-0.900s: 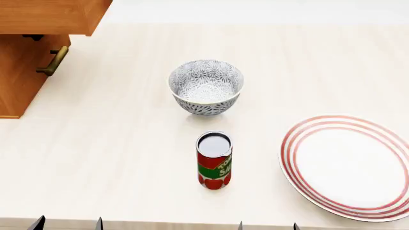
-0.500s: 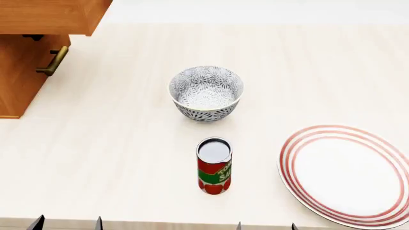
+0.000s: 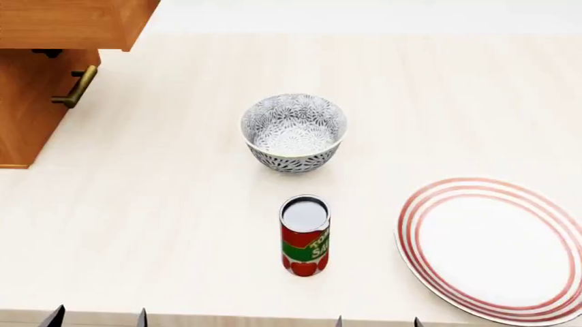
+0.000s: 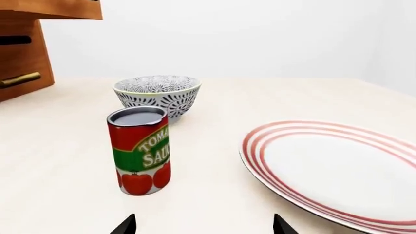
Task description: Put the bowl on top of the cabinet.
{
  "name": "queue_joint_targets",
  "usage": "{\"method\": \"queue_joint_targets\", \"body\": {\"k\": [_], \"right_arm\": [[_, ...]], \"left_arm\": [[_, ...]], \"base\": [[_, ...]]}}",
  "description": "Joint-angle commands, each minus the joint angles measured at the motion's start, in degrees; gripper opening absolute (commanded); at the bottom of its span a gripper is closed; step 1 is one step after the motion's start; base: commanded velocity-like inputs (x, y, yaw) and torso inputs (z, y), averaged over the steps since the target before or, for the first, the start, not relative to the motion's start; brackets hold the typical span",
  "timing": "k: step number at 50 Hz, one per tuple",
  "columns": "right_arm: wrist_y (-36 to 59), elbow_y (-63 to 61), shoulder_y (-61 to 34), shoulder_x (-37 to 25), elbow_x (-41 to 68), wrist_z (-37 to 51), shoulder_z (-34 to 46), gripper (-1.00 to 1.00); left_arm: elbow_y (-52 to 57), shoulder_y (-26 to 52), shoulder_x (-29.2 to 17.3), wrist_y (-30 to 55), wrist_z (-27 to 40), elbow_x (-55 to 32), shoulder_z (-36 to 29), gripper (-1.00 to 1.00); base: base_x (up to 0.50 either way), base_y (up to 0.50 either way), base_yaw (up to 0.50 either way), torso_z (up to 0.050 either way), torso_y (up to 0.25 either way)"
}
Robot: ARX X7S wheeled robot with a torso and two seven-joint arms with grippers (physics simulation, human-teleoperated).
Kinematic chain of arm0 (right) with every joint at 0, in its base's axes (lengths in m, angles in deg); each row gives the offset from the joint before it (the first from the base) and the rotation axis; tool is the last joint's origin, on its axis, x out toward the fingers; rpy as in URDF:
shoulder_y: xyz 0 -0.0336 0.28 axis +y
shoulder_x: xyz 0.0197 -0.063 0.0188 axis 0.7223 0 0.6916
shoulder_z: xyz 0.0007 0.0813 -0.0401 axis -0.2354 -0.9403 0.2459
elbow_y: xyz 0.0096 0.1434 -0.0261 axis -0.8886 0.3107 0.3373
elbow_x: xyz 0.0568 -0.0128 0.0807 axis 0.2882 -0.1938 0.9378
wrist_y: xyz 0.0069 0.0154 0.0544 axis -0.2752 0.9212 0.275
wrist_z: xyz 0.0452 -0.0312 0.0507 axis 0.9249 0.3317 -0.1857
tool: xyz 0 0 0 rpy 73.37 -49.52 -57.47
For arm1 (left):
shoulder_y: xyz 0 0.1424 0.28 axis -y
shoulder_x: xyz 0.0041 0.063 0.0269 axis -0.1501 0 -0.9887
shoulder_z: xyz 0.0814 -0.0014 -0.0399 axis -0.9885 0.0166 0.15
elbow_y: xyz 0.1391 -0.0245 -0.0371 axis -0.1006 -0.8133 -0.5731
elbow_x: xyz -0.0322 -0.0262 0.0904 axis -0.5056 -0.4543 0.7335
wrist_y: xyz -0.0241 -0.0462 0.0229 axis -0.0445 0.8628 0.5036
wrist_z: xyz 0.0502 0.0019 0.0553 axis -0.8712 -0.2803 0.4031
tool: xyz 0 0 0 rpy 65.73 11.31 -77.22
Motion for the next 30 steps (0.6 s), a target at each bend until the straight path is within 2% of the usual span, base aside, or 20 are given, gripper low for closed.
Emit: {"method": "queue_joint_targets", "body": {"k": [1,30], "right_arm": [[0.5,0.0,-0.2,-1.2,-1.0,1.0,2.0,1.0],[0.4,0.2,-0.5,-2.8,0.4,2.3,3.9,1.0]], "left_arm": [[-0.3,0.1,-0.8,-0.3,0.8,-0.7,-1.0,1.0],[-0.5,0.4,-2.3,-0.4,2.6,-2.3,-2.9,1.0]], "base": [[0.0,0.34,0.0,0.0,0.0],[0.0,0.5,0.0,0.0,0.0]]}}
